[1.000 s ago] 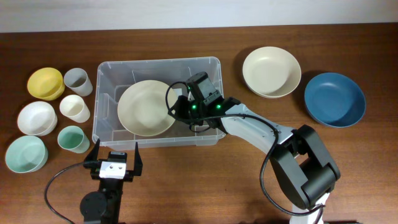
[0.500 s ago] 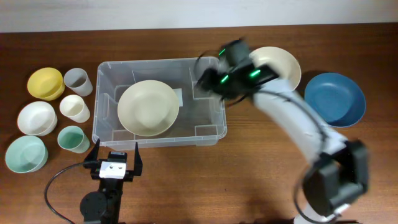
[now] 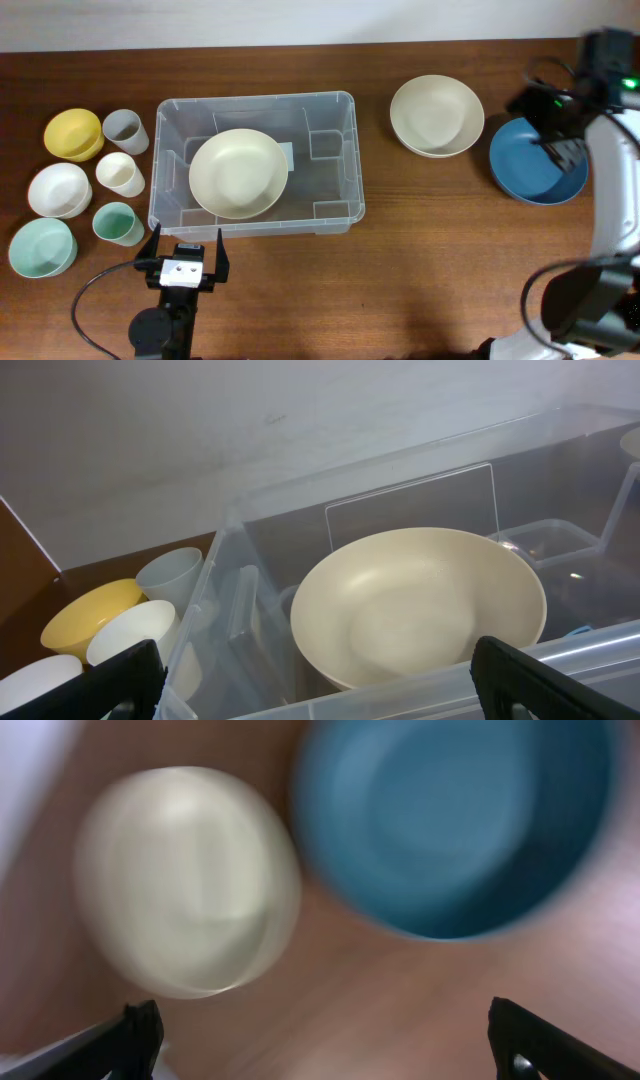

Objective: Pack container
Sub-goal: 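Release the cream bowl and move the right gripper to the blue bowl, then grasp the blue bowl rim with the right gripper and carry it over the bin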

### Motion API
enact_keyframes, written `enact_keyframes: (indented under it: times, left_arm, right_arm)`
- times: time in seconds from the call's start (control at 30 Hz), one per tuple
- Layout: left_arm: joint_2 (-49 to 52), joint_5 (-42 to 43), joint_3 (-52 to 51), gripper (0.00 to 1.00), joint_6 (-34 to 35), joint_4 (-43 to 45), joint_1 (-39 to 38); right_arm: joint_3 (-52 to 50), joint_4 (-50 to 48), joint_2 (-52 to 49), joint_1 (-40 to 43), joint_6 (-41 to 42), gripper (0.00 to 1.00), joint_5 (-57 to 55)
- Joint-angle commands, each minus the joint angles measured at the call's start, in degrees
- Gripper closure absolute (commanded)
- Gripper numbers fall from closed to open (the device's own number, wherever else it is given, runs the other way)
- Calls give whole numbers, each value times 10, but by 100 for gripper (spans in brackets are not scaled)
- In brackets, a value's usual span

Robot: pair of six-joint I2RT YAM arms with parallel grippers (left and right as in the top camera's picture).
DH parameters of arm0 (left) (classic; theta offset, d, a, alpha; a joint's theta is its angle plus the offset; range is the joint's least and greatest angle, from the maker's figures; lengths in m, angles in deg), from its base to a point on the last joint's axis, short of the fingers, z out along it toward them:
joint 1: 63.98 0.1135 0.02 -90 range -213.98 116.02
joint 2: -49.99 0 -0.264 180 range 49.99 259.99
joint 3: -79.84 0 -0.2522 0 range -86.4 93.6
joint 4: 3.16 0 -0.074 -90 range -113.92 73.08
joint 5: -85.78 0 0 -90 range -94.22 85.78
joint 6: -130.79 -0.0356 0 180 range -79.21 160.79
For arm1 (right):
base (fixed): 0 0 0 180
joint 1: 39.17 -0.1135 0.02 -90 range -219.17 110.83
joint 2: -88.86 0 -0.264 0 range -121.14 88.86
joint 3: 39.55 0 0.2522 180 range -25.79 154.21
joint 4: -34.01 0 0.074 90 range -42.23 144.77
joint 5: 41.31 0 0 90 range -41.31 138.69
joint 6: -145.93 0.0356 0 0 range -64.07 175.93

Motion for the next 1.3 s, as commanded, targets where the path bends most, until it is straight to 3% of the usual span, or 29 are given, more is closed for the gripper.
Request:
enact_keyframes:
  times: [0.0,0.23,0.6,0.93,1.03,1.27]
  left_arm:
    - [-4,-4,-1,0,3,-5,2]
    - [-4,-4,-1,0,3,-5,2]
    - [-4,-4,-1,0,3,-5,2]
    - [-4,-4,-1,0,3,-5,2]
    - [-4,-4,-1,0,3,-5,2]
    - [-4,-4,-1,0,3,-5,2]
  right_arm:
    - [-50,0,-13,64,-4,1,7]
    - [-148,-60,-13,142,-4,1,24]
    - [-290,-255,-24,155,-4,1,22]
    - [-292,-285,-78,155,-4,0,22]
    - [-292,-287,-84,155,-4,13,21]
    - [-292,-296,-84,155,-4,68,21]
